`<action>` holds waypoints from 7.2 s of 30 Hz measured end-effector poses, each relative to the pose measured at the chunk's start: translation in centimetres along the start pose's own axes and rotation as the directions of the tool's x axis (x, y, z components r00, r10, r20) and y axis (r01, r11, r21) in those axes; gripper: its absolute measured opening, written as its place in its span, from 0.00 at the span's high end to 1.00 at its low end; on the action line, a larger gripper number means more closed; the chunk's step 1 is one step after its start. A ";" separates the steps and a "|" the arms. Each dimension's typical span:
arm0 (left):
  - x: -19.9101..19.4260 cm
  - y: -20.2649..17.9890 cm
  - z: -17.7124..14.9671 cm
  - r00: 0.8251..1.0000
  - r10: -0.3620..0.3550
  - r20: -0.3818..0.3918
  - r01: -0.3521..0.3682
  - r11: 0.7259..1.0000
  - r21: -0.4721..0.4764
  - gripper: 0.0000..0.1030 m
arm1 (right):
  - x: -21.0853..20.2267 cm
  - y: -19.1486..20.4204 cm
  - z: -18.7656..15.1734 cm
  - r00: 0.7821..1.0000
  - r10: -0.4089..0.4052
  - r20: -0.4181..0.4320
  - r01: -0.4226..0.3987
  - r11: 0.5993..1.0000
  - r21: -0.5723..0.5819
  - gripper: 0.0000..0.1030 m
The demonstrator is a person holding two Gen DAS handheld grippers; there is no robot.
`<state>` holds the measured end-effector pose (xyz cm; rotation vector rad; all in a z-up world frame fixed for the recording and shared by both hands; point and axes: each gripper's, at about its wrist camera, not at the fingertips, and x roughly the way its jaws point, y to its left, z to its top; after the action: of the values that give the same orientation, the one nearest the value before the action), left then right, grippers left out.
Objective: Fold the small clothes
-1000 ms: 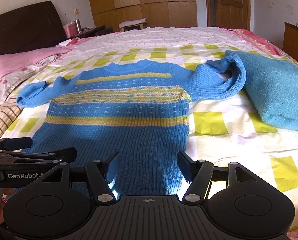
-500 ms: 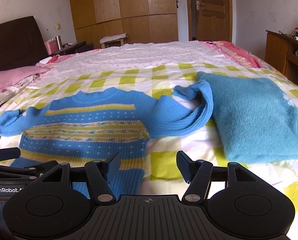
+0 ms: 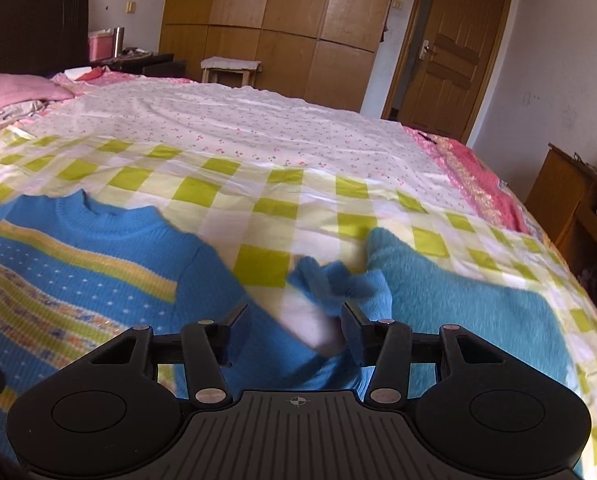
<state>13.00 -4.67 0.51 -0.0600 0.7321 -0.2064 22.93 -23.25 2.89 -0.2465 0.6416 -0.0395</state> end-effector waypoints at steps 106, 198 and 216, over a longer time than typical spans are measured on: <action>-5.4 16.0 -3.0 0.993 0.089 0.075 -0.070 0.973 -0.222 0.00 | 3.4 21.8 3.2 0.793 0.575 -0.200 -0.591 0.807 -0.025 0.80; 4.4 14.8 0.8 0.923 0.384 -0.001 -0.383 0.919 -0.100 0.04 | 1.4 6.1 -4.8 0.960 0.281 -0.004 -0.268 0.920 0.284 0.76; 0.4 22.6 1.0 0.815 0.563 0.136 -0.570 0.822 0.015 0.18 | -3.9 8.6 -4.7 0.895 0.443 0.043 -0.439 0.862 0.253 0.74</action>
<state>17.71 17.32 -1.81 0.1993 0.5883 0.3515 16.66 -15.43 -0.49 0.1583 0.6902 0.3176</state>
